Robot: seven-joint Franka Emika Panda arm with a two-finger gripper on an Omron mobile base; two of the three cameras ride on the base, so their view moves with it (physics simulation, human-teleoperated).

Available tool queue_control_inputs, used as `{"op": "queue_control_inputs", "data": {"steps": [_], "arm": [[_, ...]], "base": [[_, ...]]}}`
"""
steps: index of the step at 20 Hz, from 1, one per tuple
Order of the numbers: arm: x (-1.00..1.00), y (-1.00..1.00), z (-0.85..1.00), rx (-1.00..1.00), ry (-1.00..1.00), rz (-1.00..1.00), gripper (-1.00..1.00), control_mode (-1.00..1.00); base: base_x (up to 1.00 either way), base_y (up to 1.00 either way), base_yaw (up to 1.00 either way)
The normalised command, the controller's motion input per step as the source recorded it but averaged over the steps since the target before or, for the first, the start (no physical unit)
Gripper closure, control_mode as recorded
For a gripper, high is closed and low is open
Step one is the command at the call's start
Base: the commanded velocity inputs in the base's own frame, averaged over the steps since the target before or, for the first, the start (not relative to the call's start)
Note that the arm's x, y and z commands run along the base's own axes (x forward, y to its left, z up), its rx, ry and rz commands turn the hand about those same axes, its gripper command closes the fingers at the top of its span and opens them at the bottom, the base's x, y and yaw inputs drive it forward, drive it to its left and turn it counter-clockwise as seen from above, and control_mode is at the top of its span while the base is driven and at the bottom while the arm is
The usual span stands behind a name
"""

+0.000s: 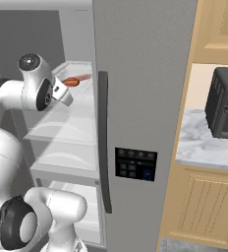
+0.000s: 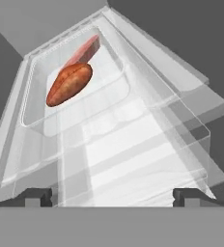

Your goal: Place the tupperware containing the steak and sweet potato meal in the microwave. Close the microwave door and press the start button to reheat the meal.

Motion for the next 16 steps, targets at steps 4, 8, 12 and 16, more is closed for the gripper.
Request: {"op": "queue_control_inputs", "data": {"steps": [4,8,12,16], "arm": [[0.29,0.37,-0.02,0.0,0.0,-0.1,-1.0,-1.0],[0.22,0.19,0.0,0.0,0.0,-0.07,-1.0,-1.0],[0.21,0.13,0.0,0.01,-0.02,-0.06,-1.0,-1.0],[0.3,0.05,0.0,0.06,0.0,-0.06,-1.0,-1.0]], "base": [[0.0,0.0,0.0],[0.0,0.0,0.0],[0.0,0.0,0.0],[0.0,0.0,0.0]]}}
